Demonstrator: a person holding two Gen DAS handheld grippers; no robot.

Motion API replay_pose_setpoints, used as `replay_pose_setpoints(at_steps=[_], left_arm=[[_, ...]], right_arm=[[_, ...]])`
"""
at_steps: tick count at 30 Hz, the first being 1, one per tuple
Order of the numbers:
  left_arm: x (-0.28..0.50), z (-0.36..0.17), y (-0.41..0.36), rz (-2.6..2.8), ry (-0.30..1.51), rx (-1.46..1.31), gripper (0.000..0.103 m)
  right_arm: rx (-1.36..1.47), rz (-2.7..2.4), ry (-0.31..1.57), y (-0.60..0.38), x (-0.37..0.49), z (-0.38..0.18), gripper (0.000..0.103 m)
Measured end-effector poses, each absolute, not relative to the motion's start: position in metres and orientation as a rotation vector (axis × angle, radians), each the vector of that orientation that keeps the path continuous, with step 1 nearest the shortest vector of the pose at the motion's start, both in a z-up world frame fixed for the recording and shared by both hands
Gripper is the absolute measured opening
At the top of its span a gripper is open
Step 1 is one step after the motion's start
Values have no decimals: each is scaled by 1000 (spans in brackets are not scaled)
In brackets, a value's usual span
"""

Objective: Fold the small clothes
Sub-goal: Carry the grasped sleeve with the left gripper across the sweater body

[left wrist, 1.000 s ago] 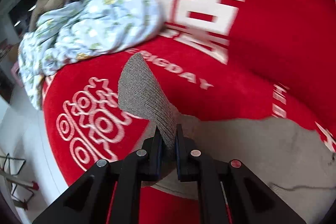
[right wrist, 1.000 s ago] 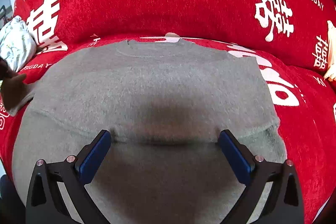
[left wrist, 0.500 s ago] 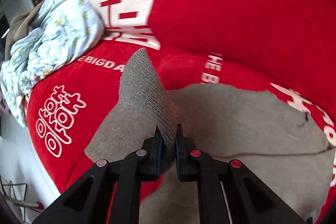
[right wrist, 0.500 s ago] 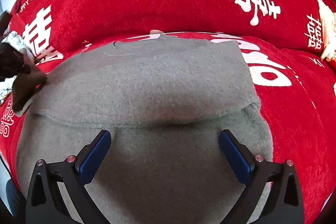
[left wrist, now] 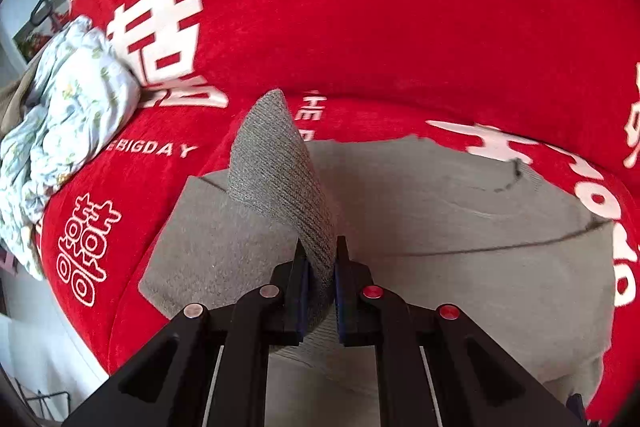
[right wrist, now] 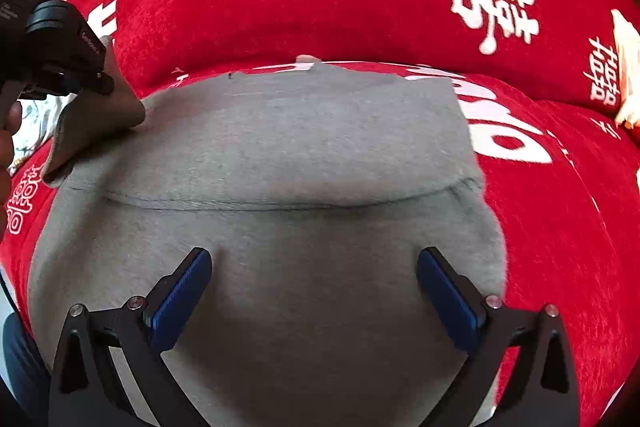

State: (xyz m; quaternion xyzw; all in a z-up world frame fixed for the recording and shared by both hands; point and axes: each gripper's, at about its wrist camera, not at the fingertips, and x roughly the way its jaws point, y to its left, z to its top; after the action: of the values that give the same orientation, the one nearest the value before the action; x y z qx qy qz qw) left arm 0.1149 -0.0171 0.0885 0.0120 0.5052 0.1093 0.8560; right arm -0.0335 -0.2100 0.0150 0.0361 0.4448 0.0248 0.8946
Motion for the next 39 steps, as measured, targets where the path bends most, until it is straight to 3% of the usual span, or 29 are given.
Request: replay_pose_setpoints(at_steps=[22,39], left_arm=[[98,100,-152,-10,1062,180,11],[90,78,-189,-141,1124,276,11]], right_arm=[[67,84,866,-220,-54,13,102],[51,98,844,-218,-57,14,102]])
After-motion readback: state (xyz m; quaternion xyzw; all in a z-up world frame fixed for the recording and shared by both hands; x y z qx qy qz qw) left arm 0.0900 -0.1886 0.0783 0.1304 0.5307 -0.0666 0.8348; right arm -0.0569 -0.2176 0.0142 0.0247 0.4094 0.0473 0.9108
